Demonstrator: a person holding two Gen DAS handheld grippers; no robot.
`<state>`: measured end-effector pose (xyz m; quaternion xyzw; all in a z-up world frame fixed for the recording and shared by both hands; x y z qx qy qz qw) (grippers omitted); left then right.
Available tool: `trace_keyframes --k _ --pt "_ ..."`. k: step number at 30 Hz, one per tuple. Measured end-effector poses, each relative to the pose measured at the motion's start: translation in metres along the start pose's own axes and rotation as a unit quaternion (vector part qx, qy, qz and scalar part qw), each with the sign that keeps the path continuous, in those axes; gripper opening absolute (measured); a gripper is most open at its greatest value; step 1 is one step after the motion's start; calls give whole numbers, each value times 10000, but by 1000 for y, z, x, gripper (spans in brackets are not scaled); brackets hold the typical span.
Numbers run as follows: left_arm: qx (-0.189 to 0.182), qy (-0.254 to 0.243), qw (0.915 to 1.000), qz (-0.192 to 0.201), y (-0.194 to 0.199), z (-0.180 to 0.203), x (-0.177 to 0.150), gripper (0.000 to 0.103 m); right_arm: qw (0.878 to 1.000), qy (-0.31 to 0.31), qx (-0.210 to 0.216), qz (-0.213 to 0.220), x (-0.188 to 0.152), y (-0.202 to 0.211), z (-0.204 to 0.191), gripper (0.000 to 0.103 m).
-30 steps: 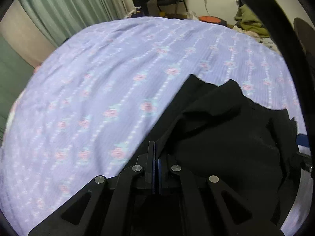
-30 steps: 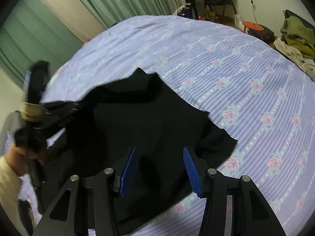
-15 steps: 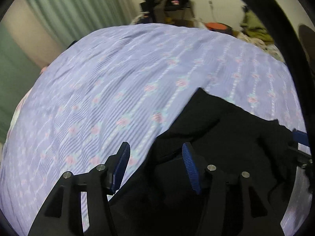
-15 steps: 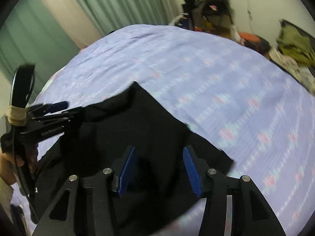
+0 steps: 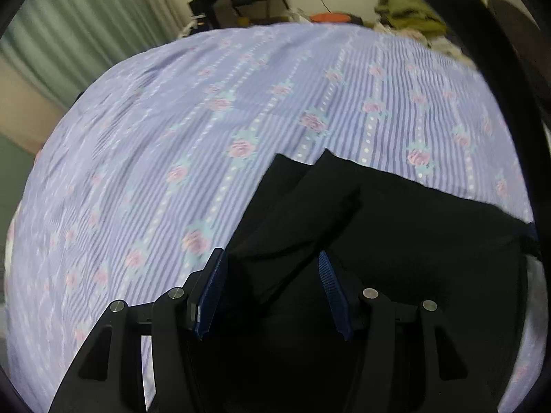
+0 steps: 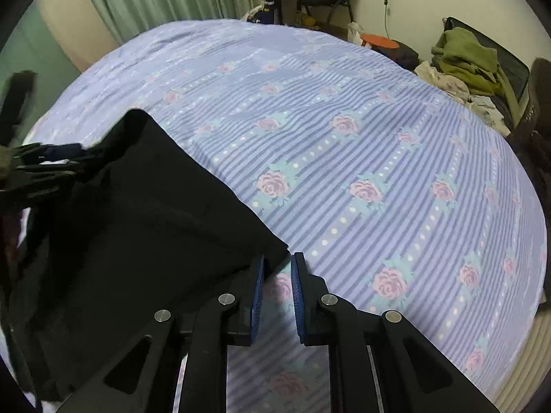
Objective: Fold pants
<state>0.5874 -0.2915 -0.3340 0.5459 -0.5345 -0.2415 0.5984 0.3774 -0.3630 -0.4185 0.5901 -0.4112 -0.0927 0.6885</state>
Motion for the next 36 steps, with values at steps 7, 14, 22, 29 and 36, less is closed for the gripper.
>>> trace_keyframes --k 7,14,22,29,36 --pt "210 529 9984 38 -9 -20 17 6 9995 -12 308 -5 8 1 -3 31" --pt "1169 845 9895 3 -9 -53 29 70 10000 -33 30 -4 15 -2 0 41" --pt "1134 1739 9720 1105 83 -72 -2 72 9996 141 65 248 18 25 0 48" --pt "1621 2675 9444 1014 164 -92 -149 75 9930 875 625 495 4 63 -49 54" --pt "1691 3633 9139 647 198 -102 -279 75 9688 1982 1265 782 -30 100 -144 61"
Point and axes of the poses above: each gripper's, at about its wrist camera, not at the fingertips, and y roughly against the way its jaws point, z to its right, x to its top, the point moved 6 cm from there along -y, roughly the way its jaws point, and after that the axes turned 5 degrees about -x, right-handed, at the moved point
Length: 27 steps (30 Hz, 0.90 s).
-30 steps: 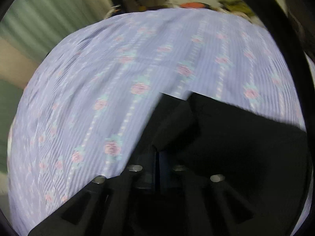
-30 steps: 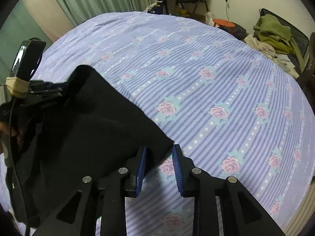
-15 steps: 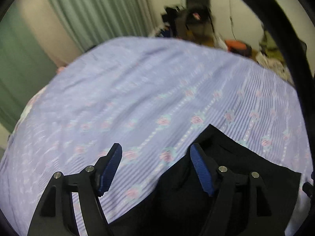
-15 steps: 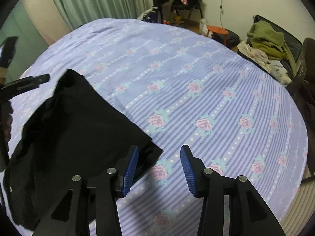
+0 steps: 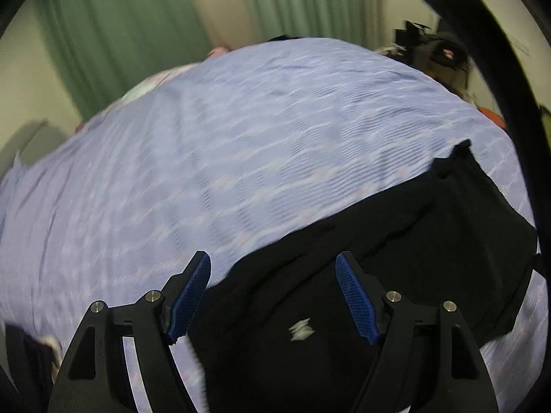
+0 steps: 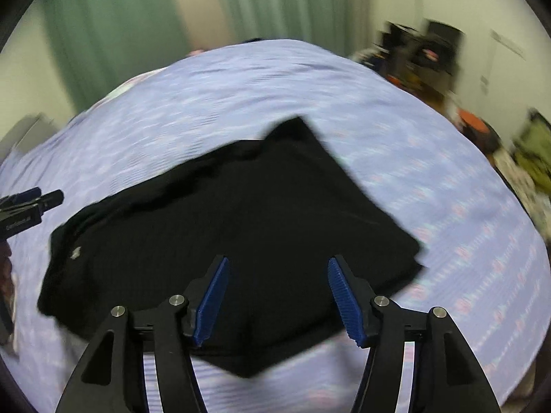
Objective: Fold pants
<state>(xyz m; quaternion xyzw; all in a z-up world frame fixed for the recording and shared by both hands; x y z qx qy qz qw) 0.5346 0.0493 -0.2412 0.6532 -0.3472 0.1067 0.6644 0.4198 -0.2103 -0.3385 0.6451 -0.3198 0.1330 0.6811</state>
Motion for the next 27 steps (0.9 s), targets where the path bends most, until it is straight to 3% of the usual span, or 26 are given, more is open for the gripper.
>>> trace_keyframes --k 6,10,15,18,21,24,27 --pt "-478 996 9938 -154 -10 -80 -36 75 9987 329 380 -73 -2 -3 -79 62" --pt "-807 1242 9881 -419 -43 -97 -50 73 9976 482 403 -295 -13 -8 -116 62" --pt "-1237 1626 9769 -626 -82 -94 -56 70 9969 515 266 -525 -25 -7 -133 62" --pt "-1073 1650 9792 -492 -79 -95 -62 45 9966 517 243 -591 -27 -6 -133 62" --pt "-1231 1958 9729 -55 -53 -100 -60 41 9966 604 99 -560 -26 -5 -130 62" --pt "-1144 1995 9726 347 -21 -107 -65 42 9974 508 70 -505 -24 -4 -123 62" --pt "-906 1703 9812 -56 -38 -107 -78 42 9981 497 -95 -349 -16 -6 -113 62"
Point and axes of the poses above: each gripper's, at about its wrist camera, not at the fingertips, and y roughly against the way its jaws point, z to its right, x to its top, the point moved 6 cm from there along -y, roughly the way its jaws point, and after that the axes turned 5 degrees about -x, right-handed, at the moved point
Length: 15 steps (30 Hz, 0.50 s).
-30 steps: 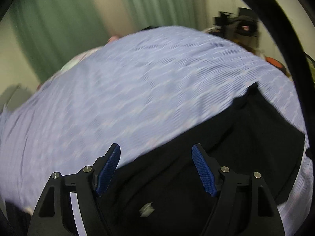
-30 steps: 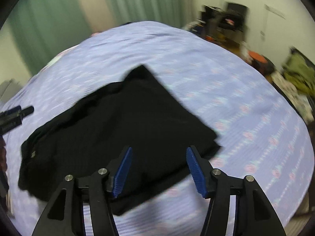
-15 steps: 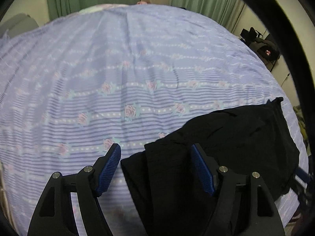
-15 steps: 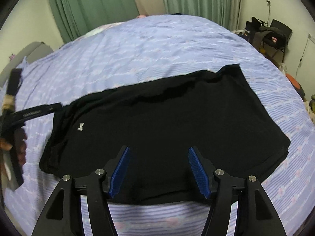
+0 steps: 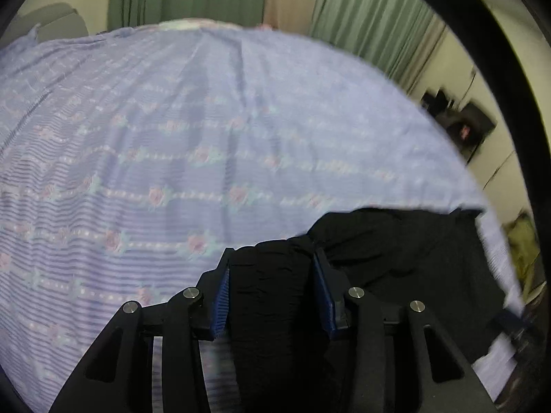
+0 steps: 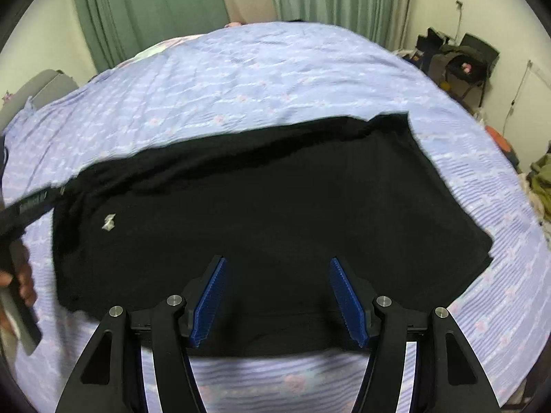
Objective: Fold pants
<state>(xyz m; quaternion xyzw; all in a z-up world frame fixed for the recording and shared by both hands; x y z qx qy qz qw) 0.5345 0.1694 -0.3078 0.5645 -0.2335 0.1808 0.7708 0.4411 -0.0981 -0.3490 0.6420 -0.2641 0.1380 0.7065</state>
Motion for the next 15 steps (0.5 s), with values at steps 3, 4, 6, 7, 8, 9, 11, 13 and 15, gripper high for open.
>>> trace_keyframes --k 3,4,6,7,8,9,11,13,15 --pt "463 -472 9976 -203 -13 8 -8 44 9983 199 -394 370 22 -6 17 62" --pt "608 -575 9964 -163 -13 11 -8 47 9976 183 -467 476 30 -7 23 62" --pt "1225 -846 9889 8 -5 22 -3 53 9953 161 -599 747 54 -13 43 62" --pt "1621 -1050 9810 165 3 30 2 60 9933 165 -744 873 68 -18 55 62" --pt "2134 -1323 9664 552 19 45 9 63 9920 184 -811 948 81 -23 66 62" --pt "2344 -1452 9574 853 31 56 17 73 9912 178 -831 1012 93 -28 77 62" --pt "2170 -1525 9559 1261 51 88 26 83 9906 168 -786 1110 112 -37 95 62" --pt "1510 -1663 9657 1304 53 120 29 85 9928 125 -592 1038 123 -49 110 62" --pt "1177 -1860 9669 1288 40 144 31 85 9958 191 -330 835 132 -67 122 62"
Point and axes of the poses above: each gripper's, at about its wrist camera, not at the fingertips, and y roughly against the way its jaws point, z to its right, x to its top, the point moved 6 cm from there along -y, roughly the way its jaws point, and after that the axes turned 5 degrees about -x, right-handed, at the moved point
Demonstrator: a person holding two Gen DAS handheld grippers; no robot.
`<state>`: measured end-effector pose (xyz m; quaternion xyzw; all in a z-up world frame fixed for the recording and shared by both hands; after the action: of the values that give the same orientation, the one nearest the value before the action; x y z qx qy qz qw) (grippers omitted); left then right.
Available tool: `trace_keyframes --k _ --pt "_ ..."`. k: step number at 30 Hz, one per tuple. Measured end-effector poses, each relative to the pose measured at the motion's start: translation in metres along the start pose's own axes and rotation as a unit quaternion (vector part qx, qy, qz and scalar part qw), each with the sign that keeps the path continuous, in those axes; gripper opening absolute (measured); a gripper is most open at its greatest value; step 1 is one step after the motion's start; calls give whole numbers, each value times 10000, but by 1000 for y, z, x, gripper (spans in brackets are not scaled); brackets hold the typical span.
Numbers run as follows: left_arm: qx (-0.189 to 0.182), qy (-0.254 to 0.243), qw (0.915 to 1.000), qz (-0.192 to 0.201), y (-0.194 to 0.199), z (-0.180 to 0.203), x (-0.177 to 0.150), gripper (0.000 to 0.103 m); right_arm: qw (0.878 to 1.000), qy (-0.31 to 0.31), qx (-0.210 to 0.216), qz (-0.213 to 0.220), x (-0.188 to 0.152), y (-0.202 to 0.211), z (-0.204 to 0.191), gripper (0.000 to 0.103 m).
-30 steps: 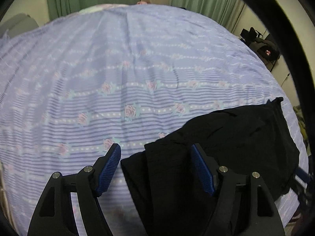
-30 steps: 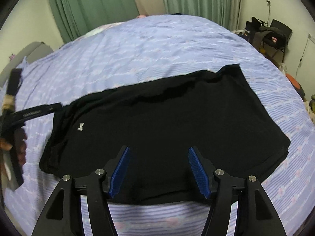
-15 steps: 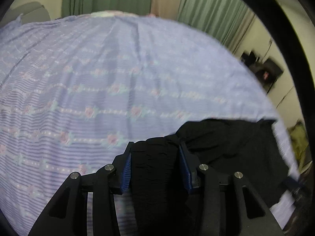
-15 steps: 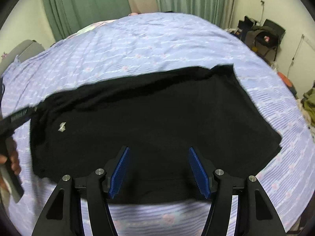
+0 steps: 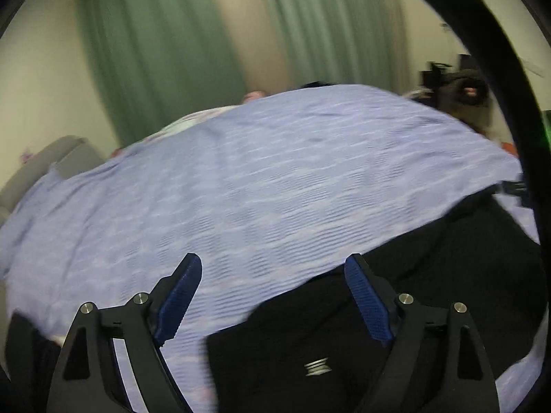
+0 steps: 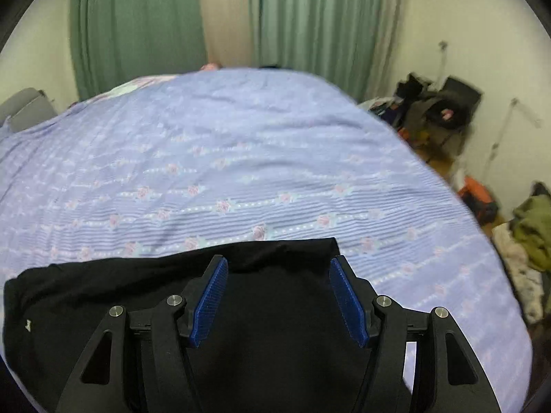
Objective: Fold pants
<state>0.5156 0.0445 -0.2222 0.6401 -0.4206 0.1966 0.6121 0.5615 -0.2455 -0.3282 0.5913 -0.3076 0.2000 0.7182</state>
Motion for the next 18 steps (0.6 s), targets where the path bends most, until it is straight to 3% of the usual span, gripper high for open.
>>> trace_keyframes --k 3,5,9,13,18 --pt "-453 -19 9989 -152 -30 27 0 85 9987 148 229 -424 -1 -40 13 61" --pt "-869 93 9951 -467 -54 45 -4 83 9952 108 447 -860 -7 -69 21 50" --pt "-914 -155 9941 -564 -72 68 -3 83 9877 233 692 -1382 -13 -109 25 43" --pt "-905 -240 9943 -514 -76 75 6 83 9894 74 912 -1127 9 -118 35 43" --pt "-903 -39 9941 -594 -91 86 13 83 9921 116 756 -994 28 -128 44 43"
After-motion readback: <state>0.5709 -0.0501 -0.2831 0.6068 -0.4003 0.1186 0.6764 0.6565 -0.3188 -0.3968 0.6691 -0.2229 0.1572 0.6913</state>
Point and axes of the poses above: each gripper's, at about its wrist camera, not at the fingertips, and y roughly against the way its jaws point, z to its right, x to its top, the point moved 6 cm from there along -y, roughly the way its jaws point, and after that the axes turned 5 degrees about -x, right-handed, at the moved point
